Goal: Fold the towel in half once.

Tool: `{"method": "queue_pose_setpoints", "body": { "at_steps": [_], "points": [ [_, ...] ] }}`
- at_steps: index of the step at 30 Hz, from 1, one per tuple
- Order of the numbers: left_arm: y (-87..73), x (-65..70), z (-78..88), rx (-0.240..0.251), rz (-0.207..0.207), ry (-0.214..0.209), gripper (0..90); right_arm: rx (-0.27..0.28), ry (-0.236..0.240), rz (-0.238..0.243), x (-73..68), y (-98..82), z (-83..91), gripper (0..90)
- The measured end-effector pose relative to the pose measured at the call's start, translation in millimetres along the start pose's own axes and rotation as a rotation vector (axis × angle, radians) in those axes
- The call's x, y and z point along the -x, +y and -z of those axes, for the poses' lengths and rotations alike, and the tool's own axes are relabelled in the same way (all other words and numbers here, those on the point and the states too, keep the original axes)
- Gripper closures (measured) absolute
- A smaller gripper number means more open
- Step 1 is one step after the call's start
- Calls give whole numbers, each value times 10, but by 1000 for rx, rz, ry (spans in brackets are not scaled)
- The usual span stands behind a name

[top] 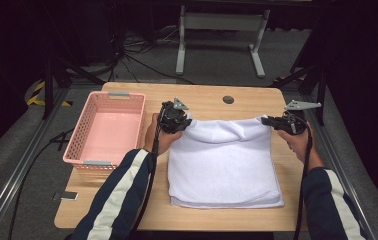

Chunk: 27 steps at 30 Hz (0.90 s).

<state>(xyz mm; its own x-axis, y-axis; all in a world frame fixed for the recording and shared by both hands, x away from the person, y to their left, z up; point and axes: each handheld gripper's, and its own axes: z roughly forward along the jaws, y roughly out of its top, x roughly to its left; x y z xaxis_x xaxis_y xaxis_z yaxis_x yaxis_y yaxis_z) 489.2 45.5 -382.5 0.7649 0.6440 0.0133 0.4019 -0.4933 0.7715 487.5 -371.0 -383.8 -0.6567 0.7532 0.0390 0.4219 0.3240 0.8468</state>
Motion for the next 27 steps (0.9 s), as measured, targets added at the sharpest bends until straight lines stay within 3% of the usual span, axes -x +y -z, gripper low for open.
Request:
{"method": "queue_pose_setpoints", "body": {
  "at_steps": [1,3,5,7,12,16,17,24,27],
  "points": [
    [-12,27,31,4,2,-10,814,-2,3,10,-33,-14,51,851],
    [-72,108,143,5,-52,-6,813,23,34,35,-115,-61,196,851],
    [-107,134,169,19,-35,-19,813,24,41,50,-152,-76,245,852],
    [-174,200,231,22,-74,-4,813,44,75,69,-248,-120,355,851],
    [-325,365,382,43,-98,-54,812,43,149,125,-467,-264,548,850],
    [-462,528,497,55,-148,-74,811,42,200,165,-598,-422,683,849],
    [-513,583,526,47,-180,-64,811,40,212,170,-621,-454,706,848],
    [-876,815,589,7,-246,-81,796,-43,290,229,-770,-764,783,839],
    [-1028,890,579,-15,-234,-104,791,-81,308,250,-784,-895,818,836]
  ]
}}
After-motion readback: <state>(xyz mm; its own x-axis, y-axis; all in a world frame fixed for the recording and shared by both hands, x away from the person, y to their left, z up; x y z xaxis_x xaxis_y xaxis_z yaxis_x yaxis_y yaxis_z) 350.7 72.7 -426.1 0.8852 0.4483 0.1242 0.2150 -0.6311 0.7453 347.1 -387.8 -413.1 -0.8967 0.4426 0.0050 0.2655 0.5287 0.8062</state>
